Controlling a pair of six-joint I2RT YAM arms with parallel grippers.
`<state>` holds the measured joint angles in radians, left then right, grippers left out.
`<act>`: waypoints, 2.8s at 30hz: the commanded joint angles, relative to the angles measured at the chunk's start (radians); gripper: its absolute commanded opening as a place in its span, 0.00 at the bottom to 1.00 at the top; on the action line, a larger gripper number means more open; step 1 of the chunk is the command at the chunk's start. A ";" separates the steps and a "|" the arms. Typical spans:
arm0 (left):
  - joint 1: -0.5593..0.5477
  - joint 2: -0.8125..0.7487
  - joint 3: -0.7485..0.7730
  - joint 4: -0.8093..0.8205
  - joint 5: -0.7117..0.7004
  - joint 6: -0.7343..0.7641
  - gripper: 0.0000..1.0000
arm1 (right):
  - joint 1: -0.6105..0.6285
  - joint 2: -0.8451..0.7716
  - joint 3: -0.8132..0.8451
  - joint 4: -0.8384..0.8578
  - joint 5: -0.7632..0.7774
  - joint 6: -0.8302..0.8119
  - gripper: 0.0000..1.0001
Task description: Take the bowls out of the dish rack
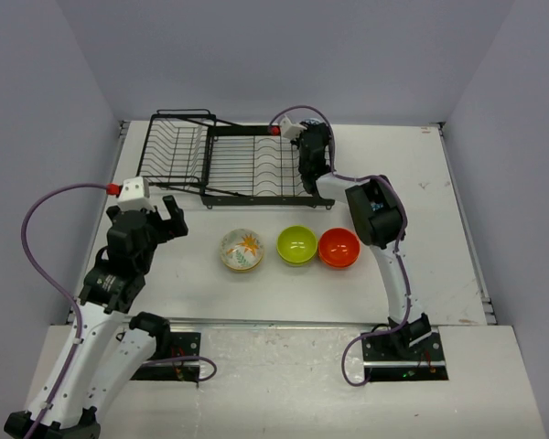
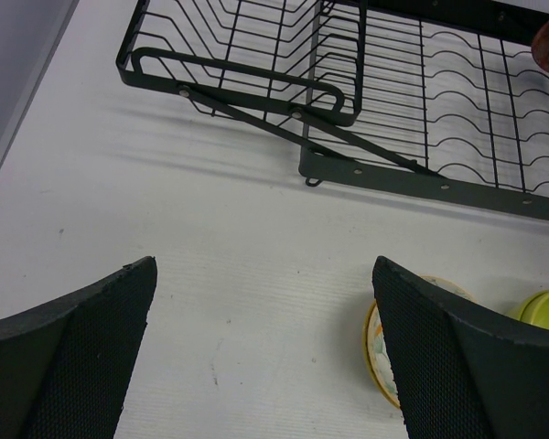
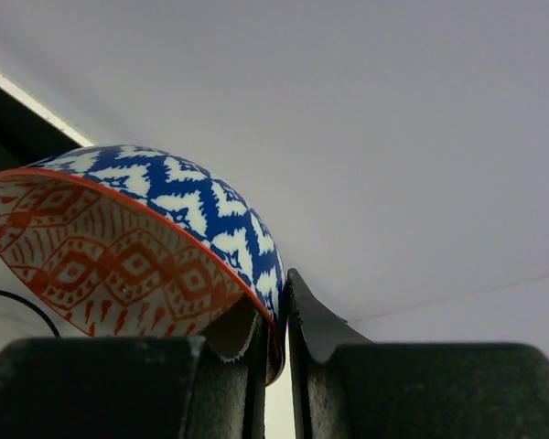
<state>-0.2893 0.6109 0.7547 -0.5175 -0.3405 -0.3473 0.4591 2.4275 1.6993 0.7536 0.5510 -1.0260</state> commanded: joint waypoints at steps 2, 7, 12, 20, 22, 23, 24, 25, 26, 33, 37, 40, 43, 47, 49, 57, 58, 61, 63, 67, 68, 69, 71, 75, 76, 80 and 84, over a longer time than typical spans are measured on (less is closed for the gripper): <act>-0.001 -0.008 0.009 0.028 0.005 0.016 1.00 | 0.010 -0.139 -0.024 0.185 0.027 0.004 0.00; 0.001 -0.008 0.009 0.028 0.006 0.016 1.00 | 0.016 -0.215 -0.079 0.170 0.001 0.065 0.00; 0.007 -0.010 0.009 0.030 0.006 0.016 1.00 | 0.018 -0.330 -0.110 0.092 0.017 0.209 0.00; 0.016 -0.011 0.009 0.030 0.012 0.014 1.00 | -0.150 -0.712 -0.105 -0.747 -0.284 1.028 0.00; 0.016 -0.011 0.008 0.033 0.012 0.016 1.00 | -0.224 -0.792 -0.167 -0.905 -0.374 1.211 0.00; 0.018 -0.002 0.009 0.031 0.005 0.016 1.00 | -0.238 -0.856 -0.209 -0.962 -0.396 1.239 0.00; 0.018 0.006 0.012 0.030 0.000 0.016 1.00 | -0.249 -0.887 -0.233 -1.049 -0.395 1.282 0.00; 0.019 0.016 0.018 0.025 -0.005 0.014 1.00 | -0.269 -0.916 -0.263 -1.069 -0.401 1.300 0.00; 0.019 0.035 0.027 0.014 -0.005 0.010 1.00 | -0.289 -0.976 -0.335 -1.082 -0.425 1.317 0.00; 0.022 0.024 0.022 0.014 -0.018 0.005 1.00 | -0.514 -1.079 -0.567 -1.122 -0.655 1.492 0.00; 0.022 0.006 0.009 0.014 -0.025 0.005 1.00 | -0.527 -1.049 -0.625 -1.157 -0.547 1.494 0.00; 0.022 0.015 0.002 0.022 0.001 0.005 1.00 | -0.540 -1.029 -0.656 -1.166 -0.541 1.502 0.00; 0.022 0.047 0.006 0.019 0.008 0.008 1.00 | -0.543 -1.004 -0.653 -1.175 -0.589 1.491 0.00; 0.022 0.061 0.008 0.019 0.021 0.010 1.00 | -0.542 -0.975 -0.633 -1.227 -0.631 1.466 0.02; 0.024 0.061 0.006 0.025 0.029 0.013 1.00 | -0.543 -0.952 -0.624 -1.238 -0.651 1.454 0.03; 0.024 0.078 0.005 0.030 0.055 0.016 1.00 | -0.576 -0.895 -0.606 -1.241 -0.727 1.443 0.07; 0.024 0.075 0.003 0.031 0.057 0.014 1.00 | -0.580 -0.895 -0.607 -1.238 -0.732 1.440 0.07; 0.024 0.073 0.003 0.033 0.057 0.016 1.00 | -0.582 -0.898 -0.619 -1.235 -0.744 1.436 0.10; 0.024 0.078 0.003 0.033 0.064 0.016 1.00 | -0.583 -0.889 -0.625 -1.235 -0.755 1.432 0.11; 0.024 0.075 -0.002 0.036 0.075 0.016 1.00 | -0.585 -0.861 -0.613 -1.234 -0.798 1.423 0.11; 0.024 0.070 -0.005 0.037 0.075 0.016 1.00 | -0.585 -0.858 -0.612 -1.234 -0.803 1.423 0.12; 0.022 0.069 -0.005 0.037 0.071 0.016 1.00 | -0.585 -0.854 -0.612 -1.234 -0.804 1.423 0.12; 0.022 0.059 -0.006 0.039 0.066 0.014 1.00 | -0.589 -0.854 -0.619 -1.234 -0.804 1.422 0.12; 0.022 0.056 -0.008 0.039 0.069 0.014 1.00 | -0.591 -0.855 -0.625 -1.234 -0.789 1.419 0.12; 0.022 0.058 -0.008 0.042 0.072 0.014 1.00 | -0.591 -0.854 -0.625 -1.234 -0.787 1.419 0.12; 0.022 0.056 -0.009 0.040 0.075 0.014 1.00 | -0.591 -0.848 -0.627 -1.232 -0.783 1.419 0.14; 0.022 0.050 -0.011 0.042 0.077 0.014 1.00 | -0.593 -0.843 -0.632 -1.232 -0.778 1.416 0.14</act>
<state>-0.2752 0.6735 0.7540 -0.5163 -0.2783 -0.3473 -0.1257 1.5837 1.0451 -0.5072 -0.2043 0.3992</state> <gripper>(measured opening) 0.997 0.145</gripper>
